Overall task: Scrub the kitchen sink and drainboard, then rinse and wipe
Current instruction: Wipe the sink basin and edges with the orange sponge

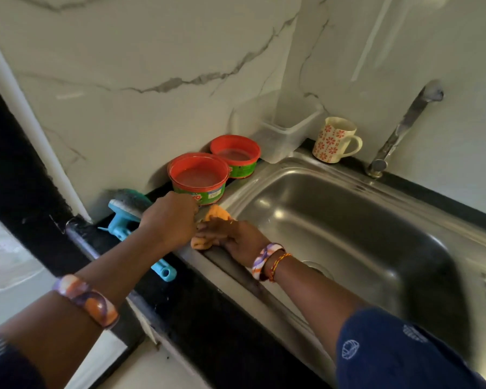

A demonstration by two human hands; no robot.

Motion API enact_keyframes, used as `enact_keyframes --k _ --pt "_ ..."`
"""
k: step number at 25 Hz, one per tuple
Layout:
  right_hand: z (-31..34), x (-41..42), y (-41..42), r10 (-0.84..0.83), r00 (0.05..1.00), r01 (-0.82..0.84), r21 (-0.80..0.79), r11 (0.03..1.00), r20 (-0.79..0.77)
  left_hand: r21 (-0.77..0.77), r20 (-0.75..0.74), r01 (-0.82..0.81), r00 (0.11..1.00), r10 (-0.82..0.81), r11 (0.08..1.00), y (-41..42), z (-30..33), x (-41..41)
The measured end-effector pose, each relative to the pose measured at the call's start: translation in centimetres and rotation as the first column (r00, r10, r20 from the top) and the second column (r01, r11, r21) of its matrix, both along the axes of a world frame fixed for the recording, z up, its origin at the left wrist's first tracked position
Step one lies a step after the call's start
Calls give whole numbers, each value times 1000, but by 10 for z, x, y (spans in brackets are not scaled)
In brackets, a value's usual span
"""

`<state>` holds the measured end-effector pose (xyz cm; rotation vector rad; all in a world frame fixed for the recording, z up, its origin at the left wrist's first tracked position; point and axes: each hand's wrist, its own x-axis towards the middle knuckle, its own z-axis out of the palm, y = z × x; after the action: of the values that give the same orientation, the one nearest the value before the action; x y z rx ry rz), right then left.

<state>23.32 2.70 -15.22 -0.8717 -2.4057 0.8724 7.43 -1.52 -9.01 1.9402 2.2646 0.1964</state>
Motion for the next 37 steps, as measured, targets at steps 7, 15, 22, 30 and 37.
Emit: enact_keyframes --k 7,15,22,30,37 --pt "-20 4 27 -113 986 121 63 991 -121 -71 -118 -105 988 97 992 -2 7 24" --pt "-9 8 32 -292 927 281 -80 956 -235 -179 -249 -94 967 47 979 -7 15 46" --pt "7 91 67 -848 454 615 -593 520 -272 -266 -210 305 907 -364 914 10 8 60" --pt "41 255 53 -975 8 896 -431 106 -224 -227 -312 461 800 -512 858 93 2 104" --pt "24 327 61 -908 -200 973 181 -141 368 -129 -432 385 808 -401 914 128 -13 111"
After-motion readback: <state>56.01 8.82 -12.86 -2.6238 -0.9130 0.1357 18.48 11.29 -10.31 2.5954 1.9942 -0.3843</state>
